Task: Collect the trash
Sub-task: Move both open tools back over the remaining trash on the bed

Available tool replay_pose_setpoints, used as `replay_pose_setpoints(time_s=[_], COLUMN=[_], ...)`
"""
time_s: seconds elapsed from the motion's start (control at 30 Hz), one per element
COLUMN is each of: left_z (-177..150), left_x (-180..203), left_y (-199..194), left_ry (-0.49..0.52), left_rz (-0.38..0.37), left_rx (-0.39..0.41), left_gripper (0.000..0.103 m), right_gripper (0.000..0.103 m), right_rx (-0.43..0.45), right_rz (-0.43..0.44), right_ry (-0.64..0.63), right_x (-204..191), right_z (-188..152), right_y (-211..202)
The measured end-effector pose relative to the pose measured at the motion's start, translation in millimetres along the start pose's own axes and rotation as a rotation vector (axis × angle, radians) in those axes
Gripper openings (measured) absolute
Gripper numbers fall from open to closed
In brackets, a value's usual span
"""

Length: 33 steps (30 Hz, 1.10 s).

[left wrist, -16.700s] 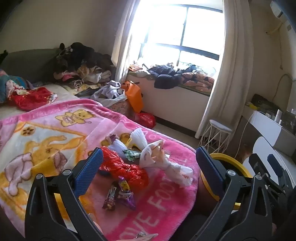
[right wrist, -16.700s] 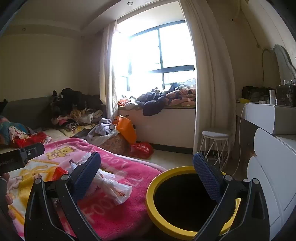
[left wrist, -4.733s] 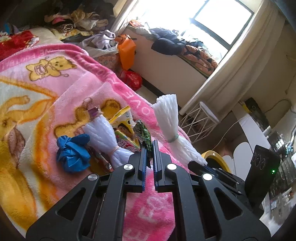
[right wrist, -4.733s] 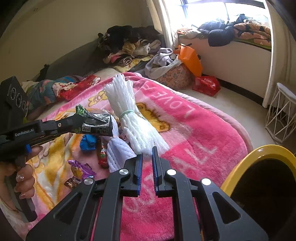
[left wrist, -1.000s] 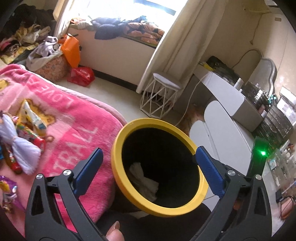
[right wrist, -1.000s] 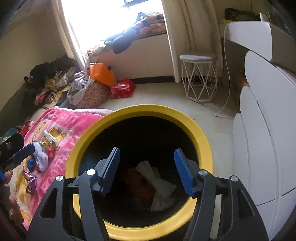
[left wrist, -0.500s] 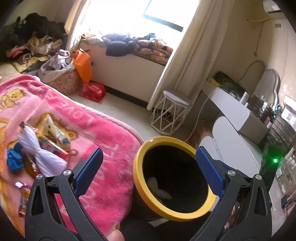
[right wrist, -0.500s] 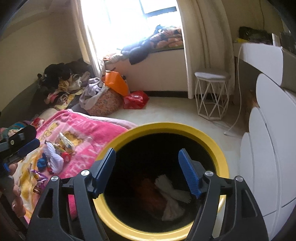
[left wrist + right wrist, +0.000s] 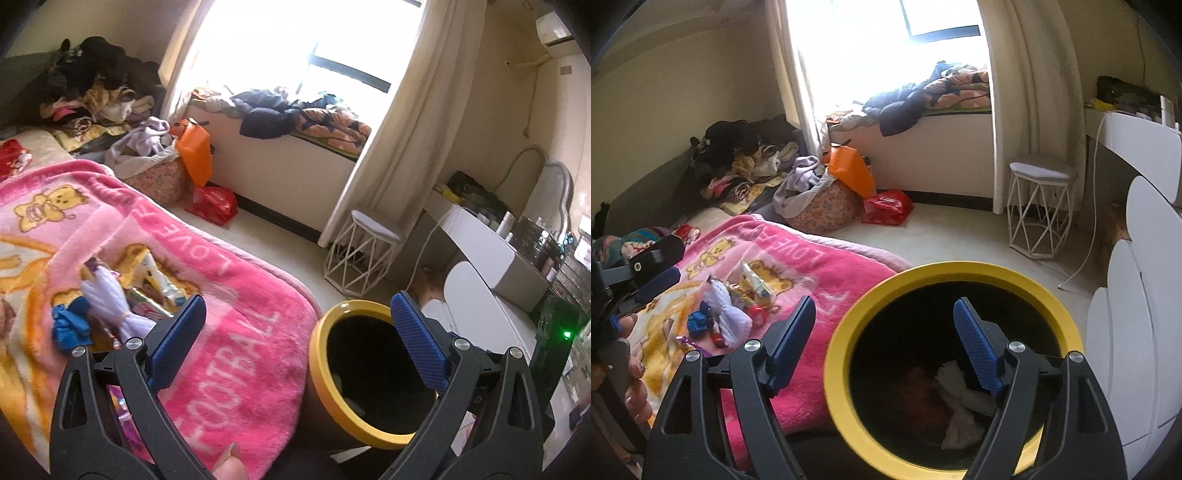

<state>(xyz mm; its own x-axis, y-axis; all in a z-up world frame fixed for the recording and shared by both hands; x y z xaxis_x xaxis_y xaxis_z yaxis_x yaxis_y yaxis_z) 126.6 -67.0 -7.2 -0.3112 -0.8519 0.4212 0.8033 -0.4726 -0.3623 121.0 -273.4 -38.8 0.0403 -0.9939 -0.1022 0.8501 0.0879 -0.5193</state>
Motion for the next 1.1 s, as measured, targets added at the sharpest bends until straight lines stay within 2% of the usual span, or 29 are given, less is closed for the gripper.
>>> replay_pose_setpoints(time_s=[0.67, 1.1], left_z=[5, 7], left_x=[-57, -96], left_y=[-39, -57], left_ry=[-0.074, -0.133], left_rz=[0.104, 0.176], left_rx=[0.066, 0.090], left_gripper=[0.092, 0.092], right_gripper=[0.075, 0.076], right_rx=[0.008, -0.042], right_rz=[0.114, 0.203], right_ry=[-0.141, -0.228], right_x=[-81, -132], right_z=[4, 3], right_y=[7, 29])
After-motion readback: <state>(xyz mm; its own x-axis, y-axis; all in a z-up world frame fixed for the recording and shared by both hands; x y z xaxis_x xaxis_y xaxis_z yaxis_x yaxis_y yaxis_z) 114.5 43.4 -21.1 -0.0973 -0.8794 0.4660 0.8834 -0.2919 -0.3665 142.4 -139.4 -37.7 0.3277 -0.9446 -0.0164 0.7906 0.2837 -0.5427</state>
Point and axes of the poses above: each gripper's, at about its wrist camera, not at the fingertips, and y roughly the way its jaws point, x to its right, z to its top, the point moved 2 cm from there along y, roughly the way its jaws point, and after that the axes turned 12 degrees about -z, right-handed, at the moved point
